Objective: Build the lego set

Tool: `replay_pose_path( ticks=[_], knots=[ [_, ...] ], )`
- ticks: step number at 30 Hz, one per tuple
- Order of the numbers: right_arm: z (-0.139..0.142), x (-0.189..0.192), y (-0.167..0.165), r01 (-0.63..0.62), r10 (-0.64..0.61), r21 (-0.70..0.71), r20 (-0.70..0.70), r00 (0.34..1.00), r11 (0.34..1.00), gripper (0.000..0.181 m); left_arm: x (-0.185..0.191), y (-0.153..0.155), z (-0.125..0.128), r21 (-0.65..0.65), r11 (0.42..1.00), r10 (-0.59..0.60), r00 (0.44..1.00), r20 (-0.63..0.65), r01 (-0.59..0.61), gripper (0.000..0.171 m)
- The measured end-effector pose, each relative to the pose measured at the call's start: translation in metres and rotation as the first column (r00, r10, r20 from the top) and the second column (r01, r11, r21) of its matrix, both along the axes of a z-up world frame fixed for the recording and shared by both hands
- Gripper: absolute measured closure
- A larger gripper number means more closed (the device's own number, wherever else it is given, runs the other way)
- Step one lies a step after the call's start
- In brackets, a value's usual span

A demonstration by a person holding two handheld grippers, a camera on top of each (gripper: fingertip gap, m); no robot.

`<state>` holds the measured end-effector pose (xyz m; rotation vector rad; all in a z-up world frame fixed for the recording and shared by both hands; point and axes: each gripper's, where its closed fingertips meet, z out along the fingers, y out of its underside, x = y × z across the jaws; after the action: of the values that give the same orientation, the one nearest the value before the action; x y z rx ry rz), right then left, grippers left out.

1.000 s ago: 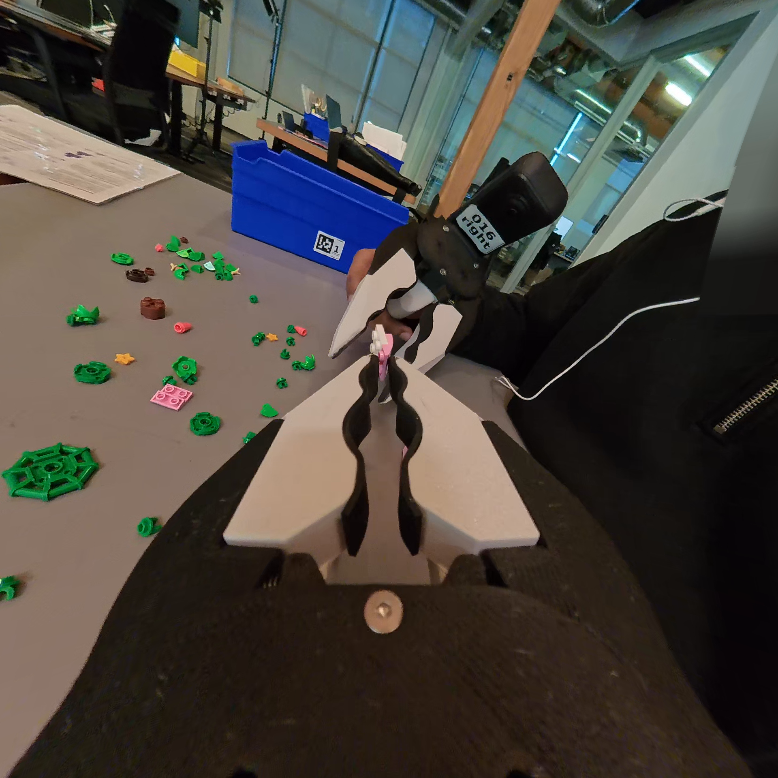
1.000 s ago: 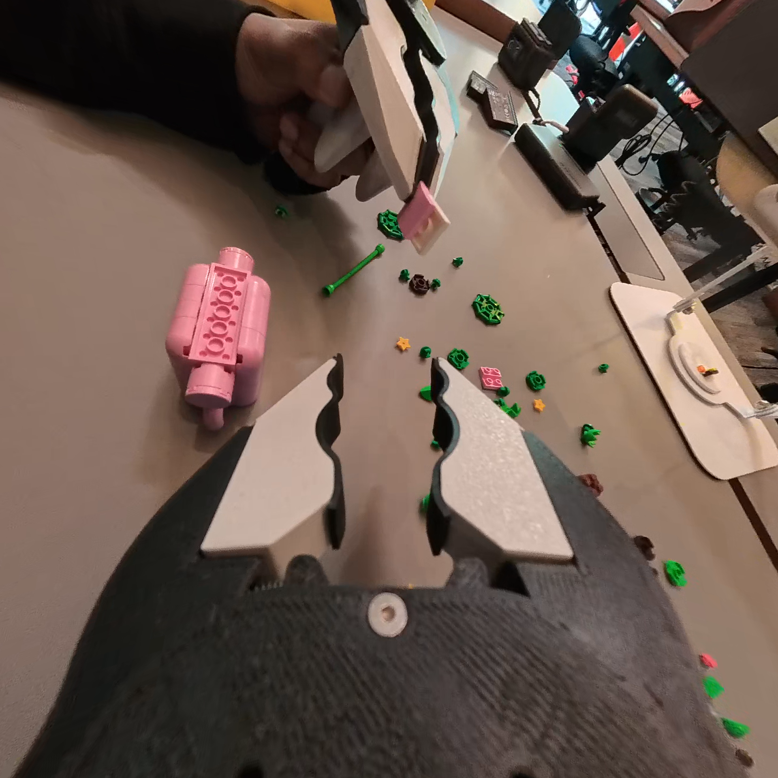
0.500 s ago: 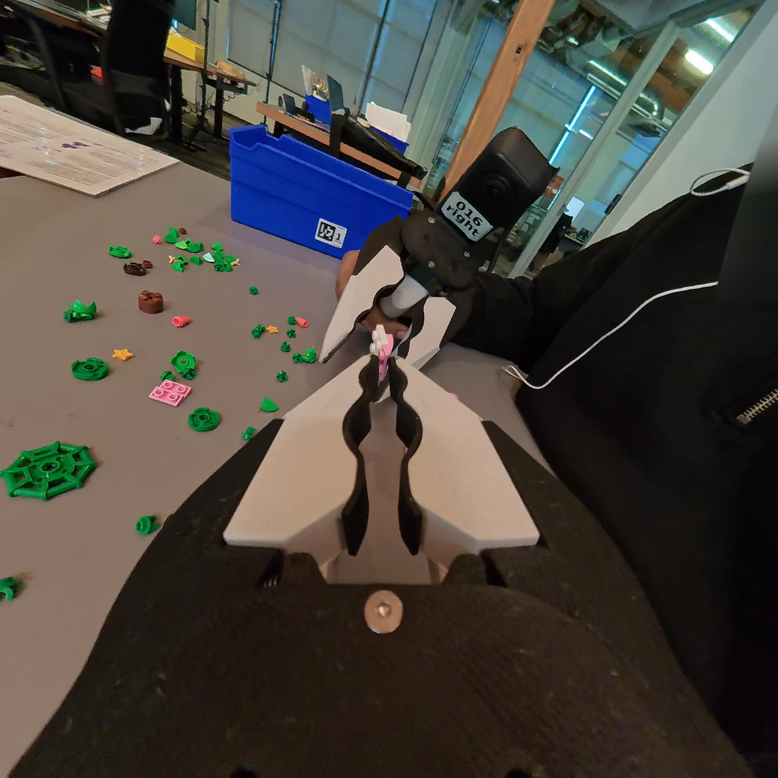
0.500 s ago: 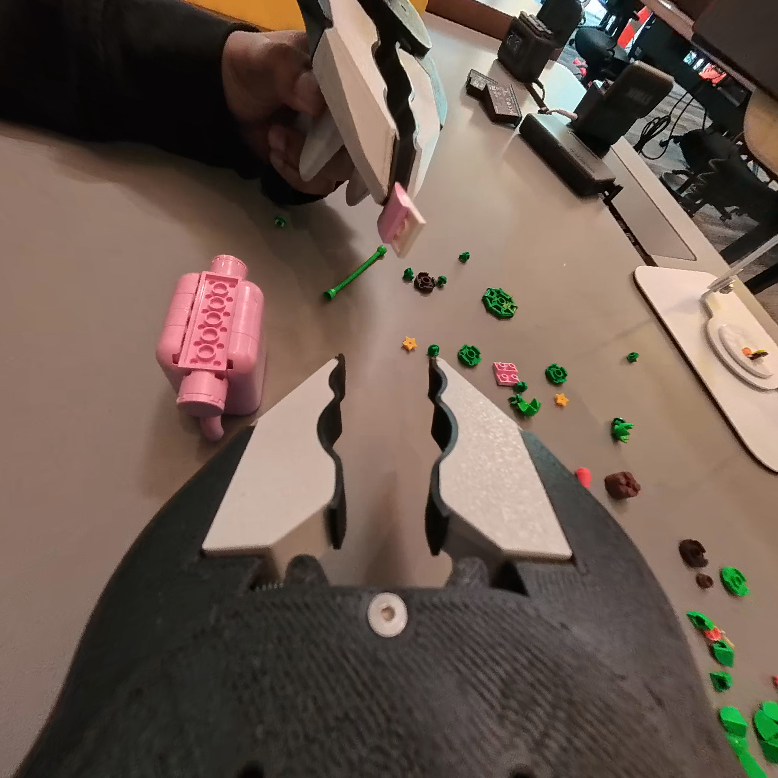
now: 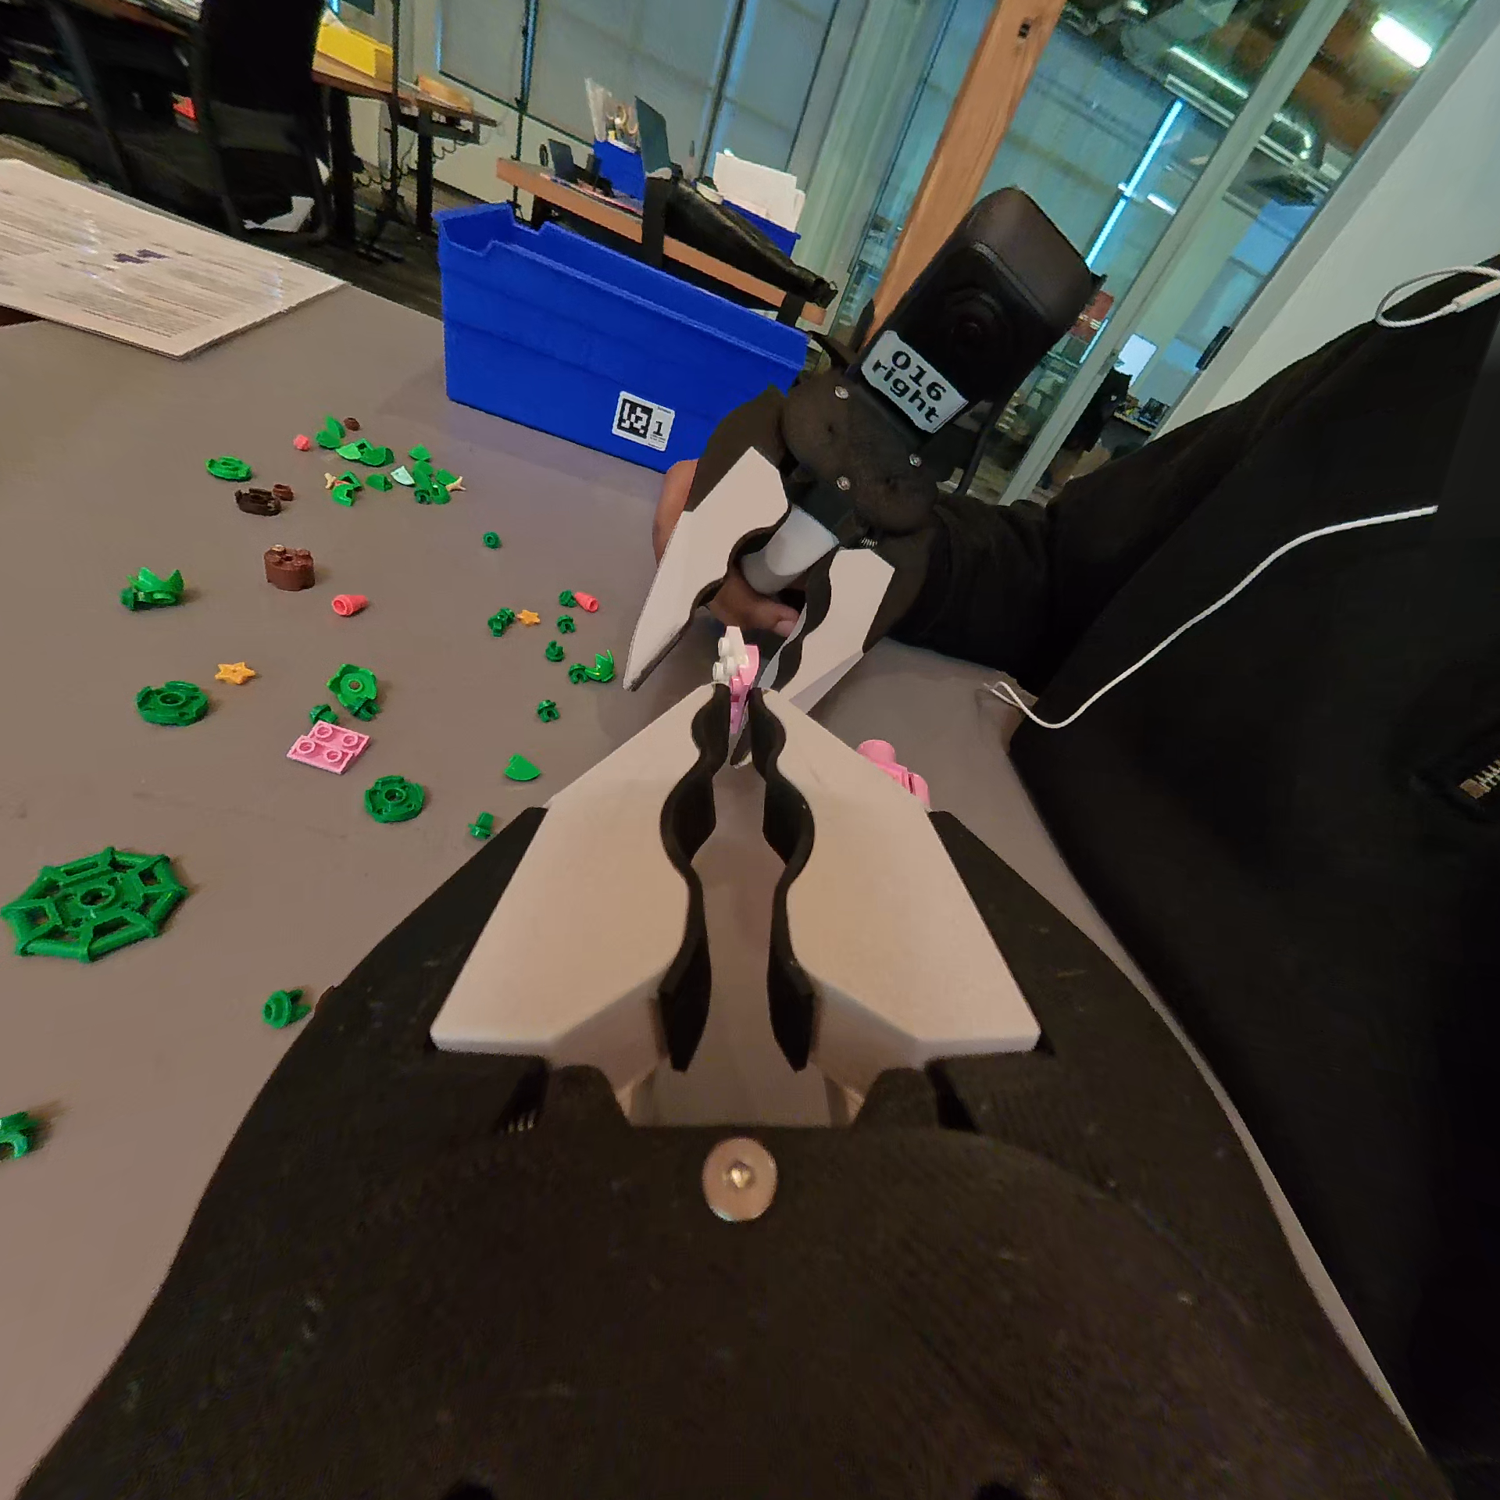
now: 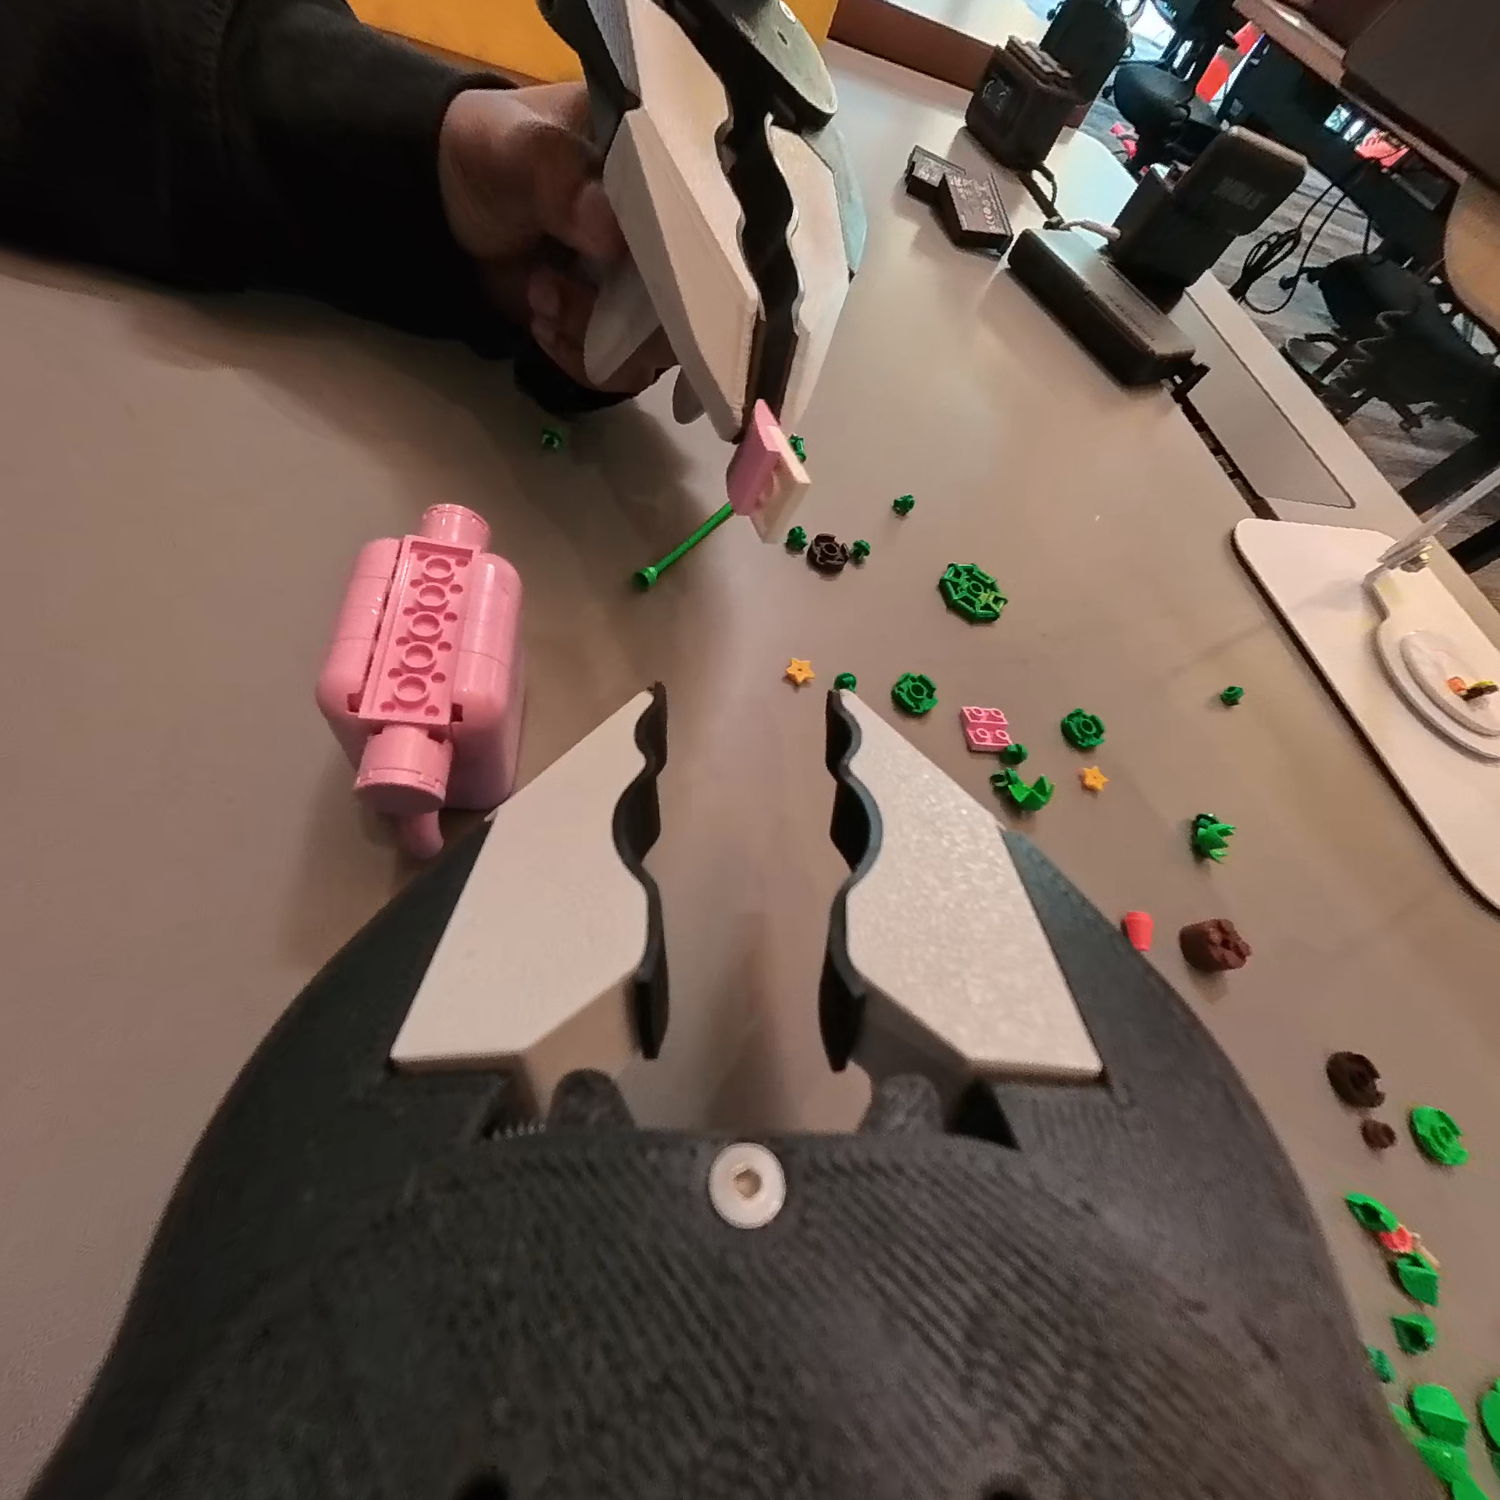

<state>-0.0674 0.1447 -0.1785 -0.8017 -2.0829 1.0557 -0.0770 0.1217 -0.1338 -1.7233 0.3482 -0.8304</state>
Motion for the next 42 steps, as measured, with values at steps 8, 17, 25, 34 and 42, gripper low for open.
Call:
replay_pose_path(
  ticks=[8,17,25,34,42],
  knots=[
    [-0.0038,-0.0001,-0.0006,-0.004,0.004,0.015,0.006,1.0,1.0,0.144,0.0007,0.0001,-0.0008,-0.003,1.0,-0.001,1.0,-0.007,0.001,0.171],
    [-0.0066,0.0002,-0.0008,-0.008,0.008,0.016,0.016,1.0,1.0,0.144,0.0015,0.0,-0.0014,-0.005,1.0,-0.004,1.0,-0.012,0.004,0.171],
    [-0.0073,0.0002,-0.0002,-0.007,0.007,0.019,0.018,1.0,1.0,0.144,0.0011,0.0004,-0.0016,-0.01,1.0,-0.004,1.0,-0.006,0.004,0.171],
    [-0.0084,0.0006,-0.0009,-0.01,0.01,0.02,0.023,1.0,1.0,0.144,0.0011,0.0007,-0.0015,-0.006,1.0,-0.001,1.0,-0.009,0.001,0.171],
    [-0.0068,0.001,-0.0003,-0.007,0.006,0.016,0.024,1.0,1.0,0.143,-0.0002,0.001,-0.001,0.0,1.0,0.007,1.0,-0.012,-0.007,0.171]
  ],
)
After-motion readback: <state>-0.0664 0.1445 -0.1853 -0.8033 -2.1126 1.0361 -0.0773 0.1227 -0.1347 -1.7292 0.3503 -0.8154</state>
